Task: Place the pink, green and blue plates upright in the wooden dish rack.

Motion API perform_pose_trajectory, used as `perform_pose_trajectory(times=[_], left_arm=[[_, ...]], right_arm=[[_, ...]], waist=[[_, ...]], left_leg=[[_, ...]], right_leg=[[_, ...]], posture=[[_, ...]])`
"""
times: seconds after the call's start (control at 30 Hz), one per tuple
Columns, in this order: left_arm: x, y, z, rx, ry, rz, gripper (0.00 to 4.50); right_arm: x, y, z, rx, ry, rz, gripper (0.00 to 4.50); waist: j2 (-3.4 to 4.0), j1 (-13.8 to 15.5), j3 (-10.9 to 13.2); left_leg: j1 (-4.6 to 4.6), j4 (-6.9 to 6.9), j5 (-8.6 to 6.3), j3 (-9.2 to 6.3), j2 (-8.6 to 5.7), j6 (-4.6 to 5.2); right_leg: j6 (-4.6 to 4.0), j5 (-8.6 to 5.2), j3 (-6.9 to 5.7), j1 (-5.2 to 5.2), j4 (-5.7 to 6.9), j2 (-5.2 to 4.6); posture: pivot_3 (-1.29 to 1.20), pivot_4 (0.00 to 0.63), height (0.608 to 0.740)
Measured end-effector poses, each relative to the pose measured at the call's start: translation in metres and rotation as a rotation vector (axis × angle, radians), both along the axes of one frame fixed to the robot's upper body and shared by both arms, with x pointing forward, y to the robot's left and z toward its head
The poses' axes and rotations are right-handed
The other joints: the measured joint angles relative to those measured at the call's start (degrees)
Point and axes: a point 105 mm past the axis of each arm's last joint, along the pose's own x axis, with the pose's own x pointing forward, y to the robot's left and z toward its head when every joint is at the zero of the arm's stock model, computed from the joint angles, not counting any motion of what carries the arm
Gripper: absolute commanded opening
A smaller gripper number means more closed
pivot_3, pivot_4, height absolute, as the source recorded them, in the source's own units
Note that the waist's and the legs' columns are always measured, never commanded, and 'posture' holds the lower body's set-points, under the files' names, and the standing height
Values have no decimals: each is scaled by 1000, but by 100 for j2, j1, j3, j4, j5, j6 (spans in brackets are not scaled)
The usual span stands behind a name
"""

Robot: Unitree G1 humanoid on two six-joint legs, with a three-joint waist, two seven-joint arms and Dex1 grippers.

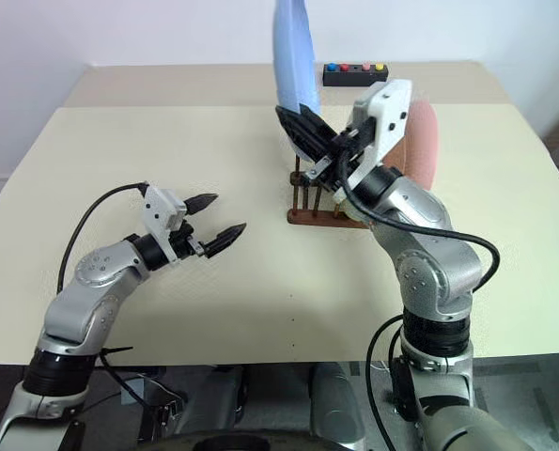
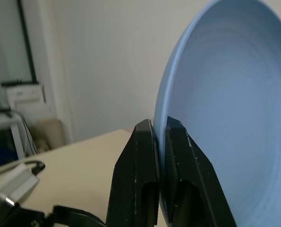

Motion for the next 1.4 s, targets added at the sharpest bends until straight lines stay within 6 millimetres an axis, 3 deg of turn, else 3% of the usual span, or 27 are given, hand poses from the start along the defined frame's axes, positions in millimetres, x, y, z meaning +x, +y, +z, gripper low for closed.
perform_pose_trajectory(times=[0.47, 0.77, 1.1, 1.13, 1.17, 1.4], left_arm=[[-4, -9, -6, 3, 34, -45, 4469], [-7, -10, -8, -1, 40, -42, 4469], [-7, -10, -9, 4, 38, -38, 4469], [-7, -10, -9, 4, 38, -38, 4500], [-7, -10, -9, 5, 38, -37, 4500], [-7, -10, -10, 5, 37, -37, 4500]], right_arm=[[0, -9, -11, 112, 159, 35, 0], [13, -12, -26, 147, 278, 26, 0], [21, -19, -27, 207, 350, 7, 0], [22, -19, -27, 206, 355, 3, 681], [22, -20, -27, 205, 359, 0, 962], [22, -22, -28, 190, 369, -11, 4329]], waist=[[1, -3, 0], [1, -3, 0], [2, -4, 0], [2, -3, 0], [2, -3, 0], [2, -3, 0]], left_leg=[[0, 0, 0, 1, 0, 0], [0, -1, 0, 1, 0, 1], [-1, -2, 0, 1, 0, 1], [-1, -2, 0, 1, 0, 1], [-1, -2, 0, 1, 0, 1], [-1, -2, 0, 1, 0, 1]], right_leg=[[0, 0, 0, 0, -1, 0], [0, 0, 0, 0, -2, 0], [0, -1, 0, -1, -3, 0], [0, -1, 0, -1, -3, 0], [0, -1, 0, -1, -3, 0], [0, -1, 0, 0, -3, 0]], posture=[[0, 150, 740], [0, 150, 740], [0, 150, 740], [0, 150, 740], [0, 150, 740], [0, 150, 740]])
